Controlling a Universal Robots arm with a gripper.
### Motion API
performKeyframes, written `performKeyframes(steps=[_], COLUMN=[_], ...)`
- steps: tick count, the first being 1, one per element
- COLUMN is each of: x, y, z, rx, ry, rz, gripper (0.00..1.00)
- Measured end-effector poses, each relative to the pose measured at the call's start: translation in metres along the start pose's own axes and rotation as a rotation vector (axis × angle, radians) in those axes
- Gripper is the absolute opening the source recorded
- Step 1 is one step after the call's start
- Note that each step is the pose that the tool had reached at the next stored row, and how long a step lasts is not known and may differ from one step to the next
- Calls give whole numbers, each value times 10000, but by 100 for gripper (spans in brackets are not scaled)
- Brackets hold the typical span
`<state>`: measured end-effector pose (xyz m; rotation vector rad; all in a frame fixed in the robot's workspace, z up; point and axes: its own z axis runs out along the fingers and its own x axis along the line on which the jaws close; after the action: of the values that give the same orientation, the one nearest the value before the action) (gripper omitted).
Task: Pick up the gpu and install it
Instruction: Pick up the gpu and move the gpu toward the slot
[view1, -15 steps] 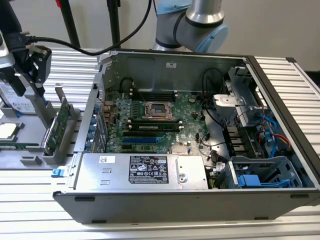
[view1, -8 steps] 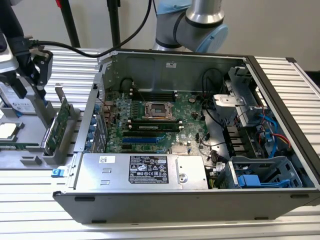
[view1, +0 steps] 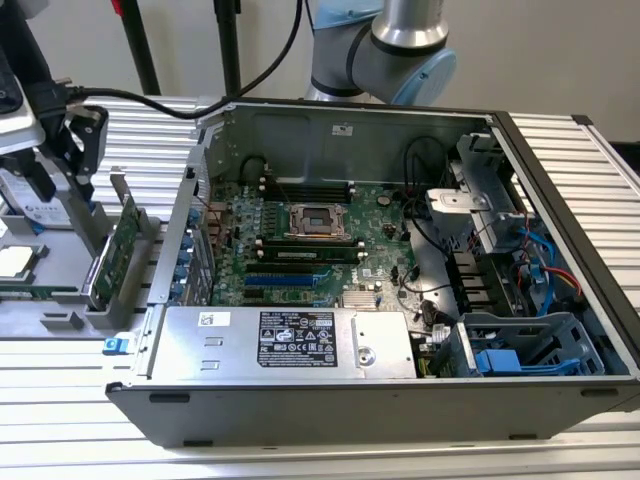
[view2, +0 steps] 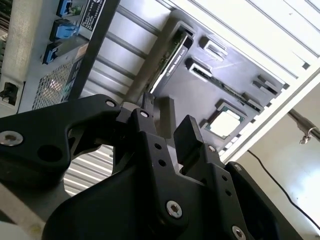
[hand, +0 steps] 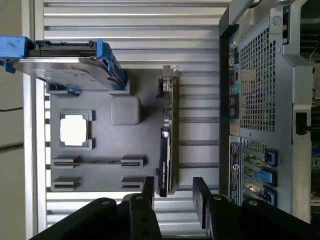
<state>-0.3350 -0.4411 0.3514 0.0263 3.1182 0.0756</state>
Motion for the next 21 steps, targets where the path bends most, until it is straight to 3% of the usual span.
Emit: performKeyframes(steps=[21], x=[4], y=[-8], z=[160], rx=[2], ry=[-4], rz=[20], gripper=[100])
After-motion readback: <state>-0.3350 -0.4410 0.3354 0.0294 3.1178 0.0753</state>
